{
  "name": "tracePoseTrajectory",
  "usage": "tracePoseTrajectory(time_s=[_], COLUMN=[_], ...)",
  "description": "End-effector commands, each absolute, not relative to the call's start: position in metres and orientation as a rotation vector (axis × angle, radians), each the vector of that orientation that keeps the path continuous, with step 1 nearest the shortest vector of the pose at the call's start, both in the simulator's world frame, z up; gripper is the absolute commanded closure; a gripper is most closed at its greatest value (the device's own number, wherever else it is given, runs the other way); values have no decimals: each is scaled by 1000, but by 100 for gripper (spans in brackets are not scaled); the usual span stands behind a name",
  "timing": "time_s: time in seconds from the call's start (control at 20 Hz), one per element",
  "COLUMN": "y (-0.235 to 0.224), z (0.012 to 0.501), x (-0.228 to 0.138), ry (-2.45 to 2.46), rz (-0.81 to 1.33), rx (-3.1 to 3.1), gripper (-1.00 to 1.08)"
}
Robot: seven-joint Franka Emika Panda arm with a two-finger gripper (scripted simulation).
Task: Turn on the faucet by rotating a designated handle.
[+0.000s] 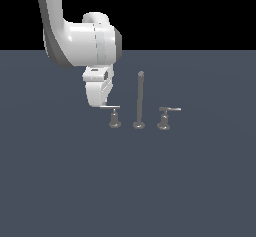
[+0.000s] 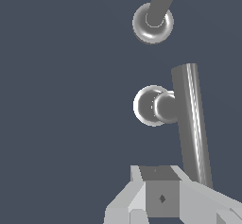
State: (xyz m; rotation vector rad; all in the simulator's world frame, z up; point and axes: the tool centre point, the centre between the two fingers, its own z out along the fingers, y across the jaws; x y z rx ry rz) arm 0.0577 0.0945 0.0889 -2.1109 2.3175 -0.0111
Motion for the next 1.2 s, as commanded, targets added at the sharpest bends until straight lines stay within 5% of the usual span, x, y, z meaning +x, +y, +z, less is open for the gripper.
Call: tracePoseTrajectory(time_s=[0.0,1.15], y=[95,78], z=[89,89], x=[54,-3], ry=[2318,2309], rz=[-9,0], rx=[-2112,-2125], gripper=[108,108])
